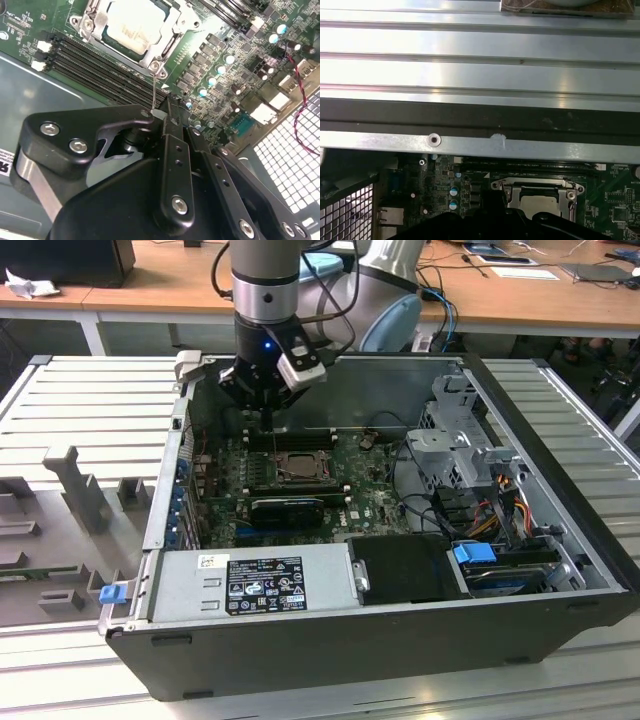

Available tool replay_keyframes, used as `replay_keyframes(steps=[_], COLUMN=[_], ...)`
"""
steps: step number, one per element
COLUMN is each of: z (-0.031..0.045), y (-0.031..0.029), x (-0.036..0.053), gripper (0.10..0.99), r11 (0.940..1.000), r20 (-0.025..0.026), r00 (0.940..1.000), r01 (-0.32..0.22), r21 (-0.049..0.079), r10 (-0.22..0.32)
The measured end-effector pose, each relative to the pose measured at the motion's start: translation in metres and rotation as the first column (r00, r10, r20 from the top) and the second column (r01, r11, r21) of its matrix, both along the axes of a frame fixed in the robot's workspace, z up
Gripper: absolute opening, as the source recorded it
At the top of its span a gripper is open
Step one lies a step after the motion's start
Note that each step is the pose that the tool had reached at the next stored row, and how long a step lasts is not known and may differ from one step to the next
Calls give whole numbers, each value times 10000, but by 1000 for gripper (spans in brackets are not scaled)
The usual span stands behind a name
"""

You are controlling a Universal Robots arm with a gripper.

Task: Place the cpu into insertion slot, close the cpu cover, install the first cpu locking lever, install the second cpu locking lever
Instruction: 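Install the first cpu locking lever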

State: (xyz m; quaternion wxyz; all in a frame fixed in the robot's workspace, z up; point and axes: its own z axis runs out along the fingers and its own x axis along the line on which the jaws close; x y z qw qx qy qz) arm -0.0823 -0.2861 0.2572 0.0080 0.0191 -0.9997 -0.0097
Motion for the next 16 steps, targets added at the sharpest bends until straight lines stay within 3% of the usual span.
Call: replay_keyframes(steps=[16], z=[0], y=[0], x=[108], gripper=[106], r11=[10000], r20=[0], r00=[10000], r01=[0], r21=[-1], r10=[0])
